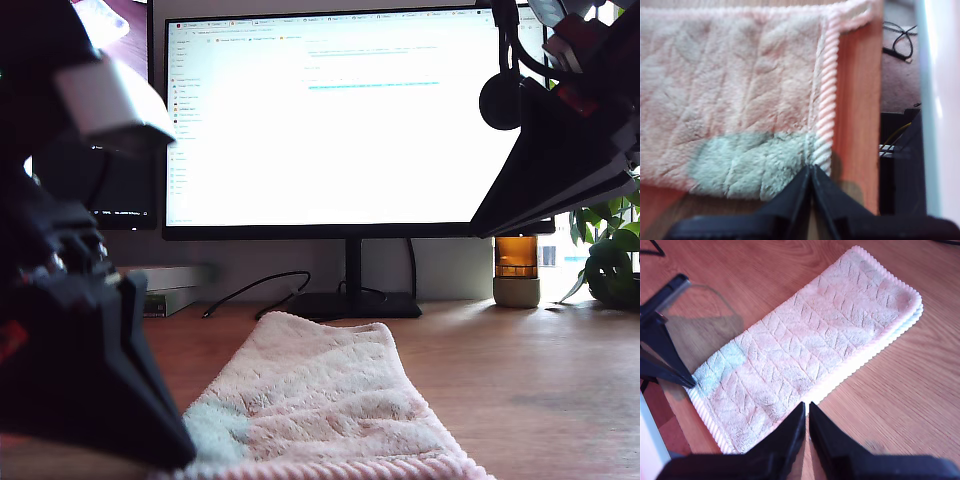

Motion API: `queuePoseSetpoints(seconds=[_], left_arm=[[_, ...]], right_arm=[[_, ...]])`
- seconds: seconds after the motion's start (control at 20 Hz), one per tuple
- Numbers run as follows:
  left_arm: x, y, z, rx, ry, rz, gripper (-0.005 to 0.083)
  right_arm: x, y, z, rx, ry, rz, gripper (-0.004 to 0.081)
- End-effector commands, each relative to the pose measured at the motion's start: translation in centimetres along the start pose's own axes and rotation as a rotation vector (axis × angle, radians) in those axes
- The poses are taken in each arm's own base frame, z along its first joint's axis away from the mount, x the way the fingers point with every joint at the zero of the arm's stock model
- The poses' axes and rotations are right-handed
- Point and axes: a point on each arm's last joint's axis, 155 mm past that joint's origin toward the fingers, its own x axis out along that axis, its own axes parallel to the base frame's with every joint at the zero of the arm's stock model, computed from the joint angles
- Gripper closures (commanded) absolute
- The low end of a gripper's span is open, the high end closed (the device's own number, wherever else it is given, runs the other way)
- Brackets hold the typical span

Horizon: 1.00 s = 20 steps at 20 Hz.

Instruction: Fold the tea towel to a neat square and place it to the right

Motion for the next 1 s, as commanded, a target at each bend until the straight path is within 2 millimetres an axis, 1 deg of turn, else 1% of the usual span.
queuePoseSetpoints(seconds=[0.0, 0.15, 0.35, 0.45, 0.5, 0.6, 0.65, 0.7, 0.85, 0.95], left_arm=[[0.4, 0.0, -1.2, -0.007, 0.041, 0.004, 0.0795], [-0.1, 0.3, -0.2, 0.002, 0.013, 0.019, 0.0795], [-2.1, 0.6, 1.8, 0.027, -0.060, 0.054, 0.0795], [-3.0, 0.6, 2.4, 0.037, -0.082, 0.068, 0.0795], [-3.3, 0.6, 2.0, 0.057, -0.067, 0.074, 0.0795], [-3.4, 0.2, 0.4, 0.129, 0.004, 0.069, 0.0789], [-3.4, 0.0, -0.1, 0.185, 0.030, 0.069, 0.0760], [-3.3, -0.2, -0.4, 0.257, 0.052, 0.069, 0.0707], [-3.2, -0.3, -0.8, 0.423, 0.095, 0.085, 0.0521], [-3.1, -0.6, -0.8, 0.547, 0.100, 0.071, 0.0471]], right_arm=[[0.1, 0.2, 0.1, -0.003, 0.000, 0.008, 0.0780], [0.1, 0.2, 0.0, 0.000, 0.004, 0.008, 0.0780], [0.1, 0.2, 0.0, 0.000, 0.006, 0.009, 0.0780], [0.1, 0.2, 0.0, 0.000, 0.006, 0.009, 0.0780], [0.1, 0.2, 0.0, 0.000, 0.005, 0.009, 0.0780], [0.1, 0.2, 0.1, -0.002, 0.001, 0.008, 0.0780], [0.1, 0.2, 0.2, -0.003, -0.001, 0.008, 0.0780], [0.1, 0.2, 0.2, -0.003, -0.001, 0.008, 0.0780], [0.1, 0.1, 0.5, -0.008, -0.013, 0.005, 0.0780], [0.1, 0.1, 0.5, -0.008, -0.015, 0.005, 0.0780]])
